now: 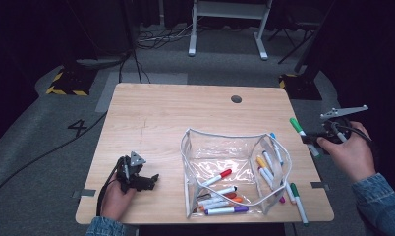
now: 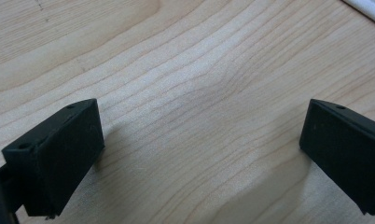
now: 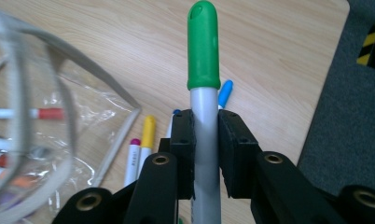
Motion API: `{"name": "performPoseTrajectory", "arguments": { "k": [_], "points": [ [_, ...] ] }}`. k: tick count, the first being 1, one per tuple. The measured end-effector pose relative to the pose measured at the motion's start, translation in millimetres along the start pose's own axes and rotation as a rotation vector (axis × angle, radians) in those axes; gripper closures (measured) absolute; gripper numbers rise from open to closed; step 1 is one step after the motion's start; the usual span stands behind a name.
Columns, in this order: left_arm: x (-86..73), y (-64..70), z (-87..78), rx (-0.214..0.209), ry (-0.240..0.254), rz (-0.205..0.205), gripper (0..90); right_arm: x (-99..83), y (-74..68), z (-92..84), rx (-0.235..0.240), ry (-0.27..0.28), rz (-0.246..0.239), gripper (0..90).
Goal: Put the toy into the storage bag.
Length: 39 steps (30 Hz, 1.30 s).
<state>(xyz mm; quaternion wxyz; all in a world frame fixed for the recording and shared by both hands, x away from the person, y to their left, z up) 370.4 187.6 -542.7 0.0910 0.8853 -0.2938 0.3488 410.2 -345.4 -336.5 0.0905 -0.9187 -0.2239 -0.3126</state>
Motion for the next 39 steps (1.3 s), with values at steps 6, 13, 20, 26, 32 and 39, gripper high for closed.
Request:
{"name": "performPoseTrajectory", "arguments": {
  "k": [6,13,20,26,32,39],
  "points": [
    [0.0,0.0,0.0,0.000,0.000,0.000,0.0,13.4,-29.0,-16.3,0.058,0.018,-0.067,77.3],
    [0.0,0.0,0.0,0.000,0.000,0.000,0.0,25.9,-66.0,-26.7,0.135,0.035,-0.169,77.3],
    [0.0,0.0,0.0,0.000,0.000,0.000,0.0,30.3,-105.3,-29.4,0.224,0.024,-0.279,77.3],
    [0.0,0.0,0.0,0.000,0.000,0.000,0.0,30.6,-134.1,-27.1,0.297,0.001,-0.362,77.3],
    [0.0,0.0,0.0,0.000,0.000,0.000,0.0,29.7,-157.9,-19.2,0.356,-0.033,-0.432,77.3],
    [0.0,-0.1,0.0,0.000,0.000,0.000,0.0,29.3,-179.7,-1.7,0.405,-0.077,-0.499,77.3]
  ]
}}
Point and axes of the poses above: each handheld gripper's, and its own axes: z roughly forward along the jaws, x roughly out of its top, y roughly to its right, the point moved 4 cm from there along z, roughly forward along the jaws, and after that the axes turned 5 degrees about z, right-handed, at the moved point
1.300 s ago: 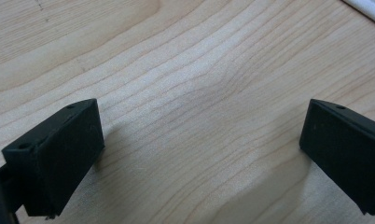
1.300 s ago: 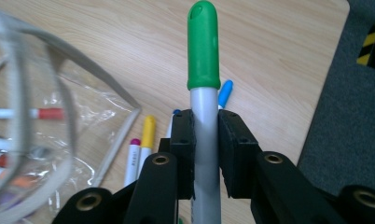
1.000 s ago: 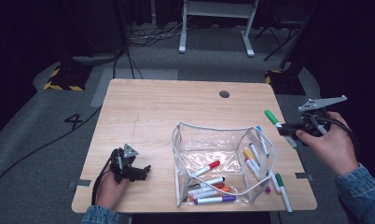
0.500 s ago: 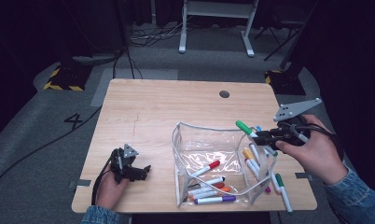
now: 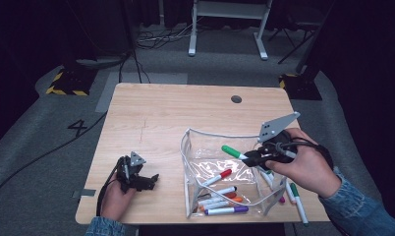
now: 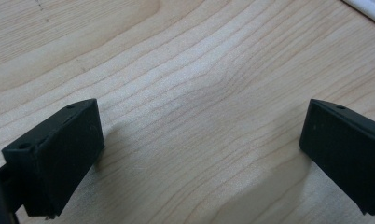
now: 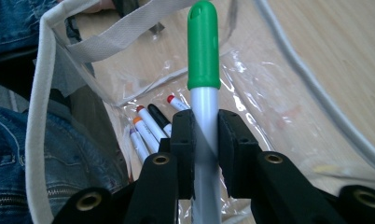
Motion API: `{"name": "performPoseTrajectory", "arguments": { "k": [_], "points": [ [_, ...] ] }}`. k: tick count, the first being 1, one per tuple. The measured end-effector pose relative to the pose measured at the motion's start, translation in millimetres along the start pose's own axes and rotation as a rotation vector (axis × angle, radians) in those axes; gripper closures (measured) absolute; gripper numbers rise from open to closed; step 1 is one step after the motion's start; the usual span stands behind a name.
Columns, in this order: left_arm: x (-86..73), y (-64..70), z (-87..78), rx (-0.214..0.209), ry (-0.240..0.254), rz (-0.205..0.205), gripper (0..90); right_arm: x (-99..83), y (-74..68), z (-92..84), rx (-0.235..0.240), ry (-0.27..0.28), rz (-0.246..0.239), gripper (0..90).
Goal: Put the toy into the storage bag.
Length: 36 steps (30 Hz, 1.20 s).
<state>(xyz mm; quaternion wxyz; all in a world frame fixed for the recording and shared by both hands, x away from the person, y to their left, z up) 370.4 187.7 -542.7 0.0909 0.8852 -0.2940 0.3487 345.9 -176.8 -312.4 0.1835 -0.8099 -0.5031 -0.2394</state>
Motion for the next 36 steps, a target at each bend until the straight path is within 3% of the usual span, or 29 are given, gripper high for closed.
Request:
{"name": "performPoseTrajectory", "arguments": {
  "k": [7,28,36],
  "points": [
    [0.0,0.0,0.0,0.000,0.000,0.000,0.0,5.9,-7.8,31.5,0.041,-0.069,-0.070,77.3],
    [0.0,0.0,0.0,0.000,0.000,0.000,0.0,-6.8,-13.5,87.5,0.133,-0.204,-0.120,77.3],
    [0.0,0.0,0.0,0.000,0.000,0.000,0.0,-14.2,-16.4,106.4,0.144,-0.286,-0.173,77.3]
  ]
}}
Point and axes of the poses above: each handheld gripper's, and its own axes: z roughly forward along the jaws, x roughly out of its top, y roughly to its right, the point moved 4 cm from there along z, roughly forward along the jaws, and after that the axes turned 5 degrees about z, right-handed, at the moved point
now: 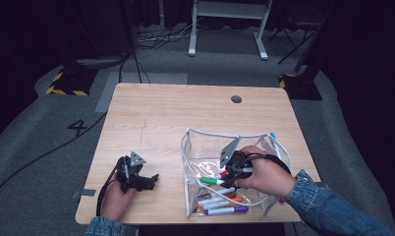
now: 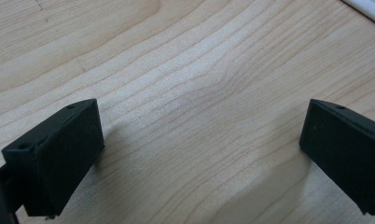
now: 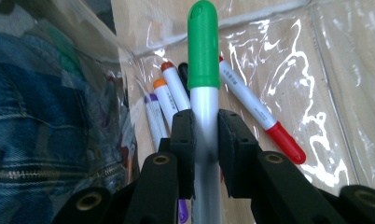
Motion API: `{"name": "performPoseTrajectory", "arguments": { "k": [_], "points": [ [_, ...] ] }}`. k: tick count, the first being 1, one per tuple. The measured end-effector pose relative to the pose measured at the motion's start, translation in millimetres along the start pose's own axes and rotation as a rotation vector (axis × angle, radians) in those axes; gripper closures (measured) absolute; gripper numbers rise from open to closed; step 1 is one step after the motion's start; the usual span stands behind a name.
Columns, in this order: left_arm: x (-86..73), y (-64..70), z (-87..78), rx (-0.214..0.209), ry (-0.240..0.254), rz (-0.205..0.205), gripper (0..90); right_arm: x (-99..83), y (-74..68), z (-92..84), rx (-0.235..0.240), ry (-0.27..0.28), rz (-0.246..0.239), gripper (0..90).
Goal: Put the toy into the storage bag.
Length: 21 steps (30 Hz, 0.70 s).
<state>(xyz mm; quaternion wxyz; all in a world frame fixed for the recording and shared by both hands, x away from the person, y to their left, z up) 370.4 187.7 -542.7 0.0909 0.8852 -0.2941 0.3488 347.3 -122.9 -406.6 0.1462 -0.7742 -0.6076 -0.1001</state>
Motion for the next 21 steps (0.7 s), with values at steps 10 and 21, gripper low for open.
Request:
{"name": "performPoseTrajectory", "arguments": {
  "k": [10,21],
  "points": [
    [0.0,0.0,0.0,0.000,0.000,0.000,0.0,-2.1,-2.1,17.3,0.028,-0.118,-0.046,77.2],
    [0.0,0.1,0.0,0.000,0.000,0.000,0.0,-2.6,-5.2,28.1,0.056,-0.141,-0.098,63.9]
  ]
}}
Point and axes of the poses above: each handheld gripper's, and its own axes: z roughly forward along the jaws, x roughly out of its top, y roughly to its right, the point moved 4 cm from there along z, roughly forward along the jaws, and after that the axes turned 5 degrees about z, right-handed, at the moved point
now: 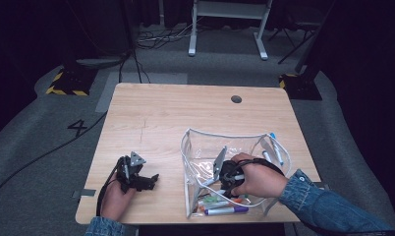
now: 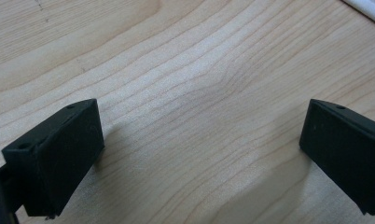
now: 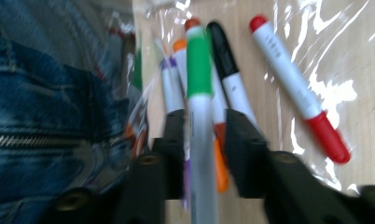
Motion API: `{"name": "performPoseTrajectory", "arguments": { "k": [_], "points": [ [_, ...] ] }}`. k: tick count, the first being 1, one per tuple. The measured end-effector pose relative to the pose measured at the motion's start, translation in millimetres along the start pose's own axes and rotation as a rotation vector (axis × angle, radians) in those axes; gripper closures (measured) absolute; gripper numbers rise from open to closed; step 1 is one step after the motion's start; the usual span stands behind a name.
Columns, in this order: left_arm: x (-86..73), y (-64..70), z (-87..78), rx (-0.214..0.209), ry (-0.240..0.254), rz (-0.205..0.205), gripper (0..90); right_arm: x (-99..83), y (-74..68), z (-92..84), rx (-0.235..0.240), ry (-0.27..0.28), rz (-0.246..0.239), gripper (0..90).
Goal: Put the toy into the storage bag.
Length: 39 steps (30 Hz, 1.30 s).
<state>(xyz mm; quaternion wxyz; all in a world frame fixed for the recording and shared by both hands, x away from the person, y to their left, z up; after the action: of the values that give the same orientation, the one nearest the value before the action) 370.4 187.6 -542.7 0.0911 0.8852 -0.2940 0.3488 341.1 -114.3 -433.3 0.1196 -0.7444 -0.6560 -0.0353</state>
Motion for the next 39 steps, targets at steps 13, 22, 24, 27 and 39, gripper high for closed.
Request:
{"name": "performPoseTrajectory", "arguments": {
  "k": [13,22,24,27,39],
  "points": [
    [0.0,0.0,0.0,0.000,0.000,0.000,0.0,3.8,9.5,-50.7,-0.111,0.258,0.125,48.9],
    [0.0,0.0,0.0,0.000,0.000,0.000,0.0,-11.5,26.3,-100.6,-0.219,0.433,0.241,48.2],
    [0.0,0.0,0.0,0.000,0.000,0.000,0.0,-17.1,31.9,-110.4,-0.237,0.458,0.270,48.2],
    [-0.1,0.0,0.0,0.000,-0.001,0.001,0.0,-26.8,44.3,-123.4,-0.280,0.494,0.314,48.9],
    [-1.1,0.1,-1.2,0.000,-0.008,0.002,0.0,-71.7,98.0,-155.8,-0.390,0.616,0.499,50.6]
  ]
}}
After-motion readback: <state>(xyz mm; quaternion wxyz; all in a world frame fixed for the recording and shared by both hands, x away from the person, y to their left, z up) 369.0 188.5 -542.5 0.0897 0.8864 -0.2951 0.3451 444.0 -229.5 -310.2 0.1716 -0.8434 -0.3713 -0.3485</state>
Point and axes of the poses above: each handheld gripper's, and its own axes: z roughly forward along the jaws, x roughly out of its top, y roughly to its right, the point moved 4 cm from there along z, roughly forward along the jaws, and after that the axes turned 5 degrees about z, right-handed, at the moved point
